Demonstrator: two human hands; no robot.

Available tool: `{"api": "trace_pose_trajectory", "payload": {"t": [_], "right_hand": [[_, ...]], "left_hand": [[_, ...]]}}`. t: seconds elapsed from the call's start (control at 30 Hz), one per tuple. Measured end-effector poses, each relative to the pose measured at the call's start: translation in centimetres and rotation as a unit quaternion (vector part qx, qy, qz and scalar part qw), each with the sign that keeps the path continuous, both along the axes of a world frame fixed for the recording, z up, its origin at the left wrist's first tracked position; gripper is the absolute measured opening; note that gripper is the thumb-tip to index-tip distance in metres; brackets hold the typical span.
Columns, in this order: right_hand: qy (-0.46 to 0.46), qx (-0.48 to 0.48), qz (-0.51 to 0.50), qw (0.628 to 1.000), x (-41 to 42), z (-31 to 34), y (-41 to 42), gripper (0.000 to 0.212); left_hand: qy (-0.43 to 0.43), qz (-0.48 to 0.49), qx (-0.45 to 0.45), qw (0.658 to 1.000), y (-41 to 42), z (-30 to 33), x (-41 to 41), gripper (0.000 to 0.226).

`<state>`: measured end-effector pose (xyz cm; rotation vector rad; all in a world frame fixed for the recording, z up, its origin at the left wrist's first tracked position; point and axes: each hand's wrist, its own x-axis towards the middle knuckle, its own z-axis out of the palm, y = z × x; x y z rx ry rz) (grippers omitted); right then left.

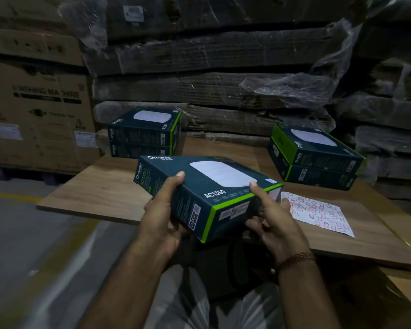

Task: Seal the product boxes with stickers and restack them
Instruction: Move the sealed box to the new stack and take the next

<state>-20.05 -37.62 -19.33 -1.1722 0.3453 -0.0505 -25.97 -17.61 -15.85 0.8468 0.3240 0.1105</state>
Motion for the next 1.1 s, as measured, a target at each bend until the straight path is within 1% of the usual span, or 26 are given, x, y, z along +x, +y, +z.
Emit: {"api": "trace_pose_trajectory", "payload": {"t": [0.03, 0.07, 0.1, 0.13, 0.2, 0.3, 0.37, 0.43, 0.5, 0.6, 0.67, 0.73, 0.8, 0.87, 0.93, 0.97, 1.03, 1.1], "right_hand": [[-0.004, 0.009, -0.012, 1.000, 0.2, -0.4, 0.5, 0.115], [-0.006, 0.014, -0.024, 1.000, 0.5, -0.9, 0.8, 0.124], [-0.010, 0.013, -0.032, 0.999, 0.6, -1.4, 1.2, 0.133], [-0.021, 0.006, -0.037, 0.999, 0.7, -1.8, 1.4, 0.141], [-0.040, -0.021, -0.044, 0.998, 0.6, -2.3, 1.6, 0.150], [-0.050, -0.071, -0.029, 0.996, 0.2, -2.4, 1.3, 0.154], [-0.051, -0.089, -0.002, 0.995, -0.2, -2.3, 1.1, 0.143], [-0.054, -0.101, 0.011, 0.993, -0.2, -2.1, 0.7, 0.125], [-0.060, -0.080, 0.000, 0.995, 0.2, -2.0, -0.4, 0.115], [-0.079, -0.059, 0.005, 0.995, 0.7, -1.8, -1.3, 0.116], [-0.096, -0.072, 0.000, 0.993, 0.7, -2.1, -1.0, 0.117], [-0.112, -0.083, -0.024, 0.990, 0.5, -2.1, -0.6, 0.124], [-0.125, -0.121, -0.064, 0.983, 0.4, -2.2, -0.4, 0.130], [-0.134, -0.166, -0.094, 0.972, 0.3, -2.3, -0.1, 0.123], [-0.124, -0.206, -0.113, 0.964, -0.4, -2.2, 0.3, 0.116], [-0.117, -0.229, -0.114, 0.960, -0.8, -2.1, 0.4, 0.115], [-0.099, -0.264, -0.114, 0.953, -1.4, -2.2, -0.2, 0.111], [-0.095, -0.258, -0.121, 0.954, -1.5, -2.2, -1.6, 0.105]], "left_hand": [[-0.010, 0.035, 0.017, 0.999, -0.3, -0.7, 0.1, 0.093], [-0.023, 0.069, 0.042, 0.996, -0.7, -1.4, 0.1, 0.111], [-0.040, 0.088, 0.067, 0.993, -1.2, -1.8, -0.3, 0.120], [-0.053, 0.090, 0.085, 0.991, -1.7, -2.4, -0.7, 0.124], [-0.064, 0.082, 0.107, 0.989, -2.3, -3.6, -1.5, 0.125], [-0.058, 0.074, 0.112, 0.989, -1.6, -5.2, -2.0, 0.107], [-0.071, 0.057, 0.125, 0.988, -0.8, -5.5, -1.6, 0.097], [-0.084, 0.042, 0.138, 0.986, 0.4, -5.3, -1.1, 0.094], [-0.086, 0.033, 0.140, 0.986, 1.8, -5.1, -0.3, 0.093], [-0.098, 0.023, 0.132, 0.986, 3.1, -4.6, 0.5, 0.083], [-0.107, 0.039, 0.127, 0.985, 3.1, -4.6, 0.7, 0.074], [-0.099, 0.095, 0.111, 0.984, 2.3, -5.4, 0.4, 0.065], [-0.085, 0.145, 0.088, 0.982, 1.0, -6.4, -0.5, 0.058], [-0.076, 0.178, 0.082, 0.978, -0.6, -6.8, -1.9, 0.060], [-0.076, 0.211, 0.071, 0.972, -1.2, -6.9, -2.5, 0.064], [-0.074, 0.218, 0.066, 0.971, -1.1, -6.9, -2.4, 0.060], [-0.065, 0.196, 0.066, 0.976, -0.3, -6.8, -1.6, 0.048], [-0.066, 0.176, 0.079, 0.979, 0.9, -6.4, -0.7, 0.041]]}}
